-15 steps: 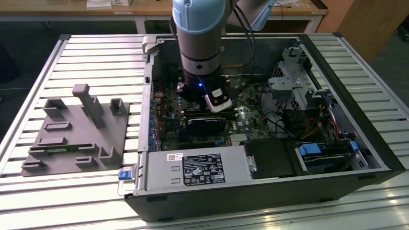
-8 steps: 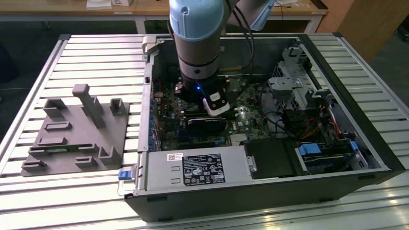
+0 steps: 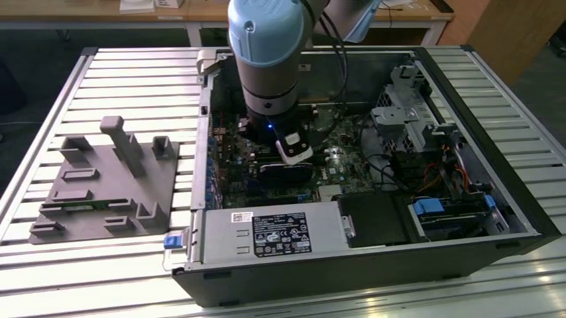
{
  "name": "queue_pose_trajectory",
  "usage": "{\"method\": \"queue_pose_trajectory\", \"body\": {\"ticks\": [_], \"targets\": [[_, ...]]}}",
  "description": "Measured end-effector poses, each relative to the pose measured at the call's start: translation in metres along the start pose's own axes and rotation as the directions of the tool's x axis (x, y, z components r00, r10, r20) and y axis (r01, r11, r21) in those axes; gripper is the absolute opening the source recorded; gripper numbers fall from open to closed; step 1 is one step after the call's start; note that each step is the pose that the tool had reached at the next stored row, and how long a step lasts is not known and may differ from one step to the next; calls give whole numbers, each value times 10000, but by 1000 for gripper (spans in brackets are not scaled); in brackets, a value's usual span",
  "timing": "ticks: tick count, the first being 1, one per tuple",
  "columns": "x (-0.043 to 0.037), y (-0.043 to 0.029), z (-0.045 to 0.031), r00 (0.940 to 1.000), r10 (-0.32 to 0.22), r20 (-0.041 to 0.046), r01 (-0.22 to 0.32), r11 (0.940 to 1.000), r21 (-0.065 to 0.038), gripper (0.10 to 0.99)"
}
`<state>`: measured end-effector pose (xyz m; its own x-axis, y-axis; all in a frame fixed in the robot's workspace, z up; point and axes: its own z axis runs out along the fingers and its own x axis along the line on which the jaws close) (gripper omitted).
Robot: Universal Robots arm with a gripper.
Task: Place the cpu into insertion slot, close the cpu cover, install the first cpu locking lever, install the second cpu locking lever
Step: 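Install the second cpu locking lever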
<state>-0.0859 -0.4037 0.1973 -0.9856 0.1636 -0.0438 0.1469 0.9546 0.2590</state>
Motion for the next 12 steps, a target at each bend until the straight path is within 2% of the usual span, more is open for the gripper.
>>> {"method": "queue_pose_trajectory", "body": {"ticks": [3, 7, 8, 12], "targets": [[4, -11, 32, 10000, 1, -13, -1, 10000, -61, 106], [5, -16, 50, 10000, 22, -51, -23, 9996, -296, 106], [5, -14, 57, 10000, 26, -57, -28, 9993, -384, 106], [6, -18, 61, 9999, 44, -91, -50, 9983, -588, 106]]}}
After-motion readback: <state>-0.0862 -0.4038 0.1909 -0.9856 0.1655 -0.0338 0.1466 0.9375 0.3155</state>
